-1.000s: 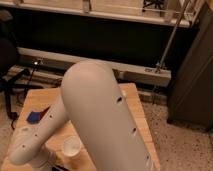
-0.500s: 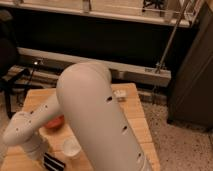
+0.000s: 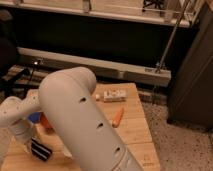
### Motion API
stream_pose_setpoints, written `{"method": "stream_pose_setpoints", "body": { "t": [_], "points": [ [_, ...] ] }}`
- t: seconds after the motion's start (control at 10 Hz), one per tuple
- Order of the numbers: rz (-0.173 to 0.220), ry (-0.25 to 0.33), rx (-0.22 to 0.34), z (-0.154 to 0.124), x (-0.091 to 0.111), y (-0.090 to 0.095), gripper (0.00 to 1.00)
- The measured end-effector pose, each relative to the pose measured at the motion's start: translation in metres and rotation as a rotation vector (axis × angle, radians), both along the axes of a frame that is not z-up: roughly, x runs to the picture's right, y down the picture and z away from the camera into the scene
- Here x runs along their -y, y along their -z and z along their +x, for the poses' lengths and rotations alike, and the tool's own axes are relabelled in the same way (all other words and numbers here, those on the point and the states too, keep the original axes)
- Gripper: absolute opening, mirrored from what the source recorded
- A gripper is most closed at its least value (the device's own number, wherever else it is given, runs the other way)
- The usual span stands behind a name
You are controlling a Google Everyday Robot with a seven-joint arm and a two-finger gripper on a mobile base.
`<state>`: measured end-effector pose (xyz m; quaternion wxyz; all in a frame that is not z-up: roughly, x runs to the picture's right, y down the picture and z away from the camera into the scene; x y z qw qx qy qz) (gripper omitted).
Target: Place the eraser on the white sponge
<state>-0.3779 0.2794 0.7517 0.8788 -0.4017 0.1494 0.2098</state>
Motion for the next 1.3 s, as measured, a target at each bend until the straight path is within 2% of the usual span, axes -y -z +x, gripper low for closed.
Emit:
{"method": "stream_pose_setpoints", "body": {
  "t": [0.2, 0.4, 0.5, 0.7, 0.9, 1.0, 1.1, 1.3],
  "points": [
    [0.014, -0.053, -0.058, -0.002, 0.025, -0.021, 0.00],
    [0.040, -0.097, -0.131, 0.017, 0.052, -0.036, 0.00],
    [0.072, -0.115, -0.176, 0.036, 0.073, -0.042, 0.00],
    [0.138, -0.123, -0.230, 0.063, 0.110, -0.044, 0.00],
    [0.187, -0.133, -0.234, 0.064, 0.140, -0.037, 0.00],
    [0.195, -0.145, -0.227, 0.058, 0.147, -0.035, 0.00],
    [0.193, -0.171, -0.204, 0.040, 0.152, -0.035, 0.00],
    [0.165, -0.214, -0.154, 0.006, 0.149, -0.042, 0.00]
  ]
}}
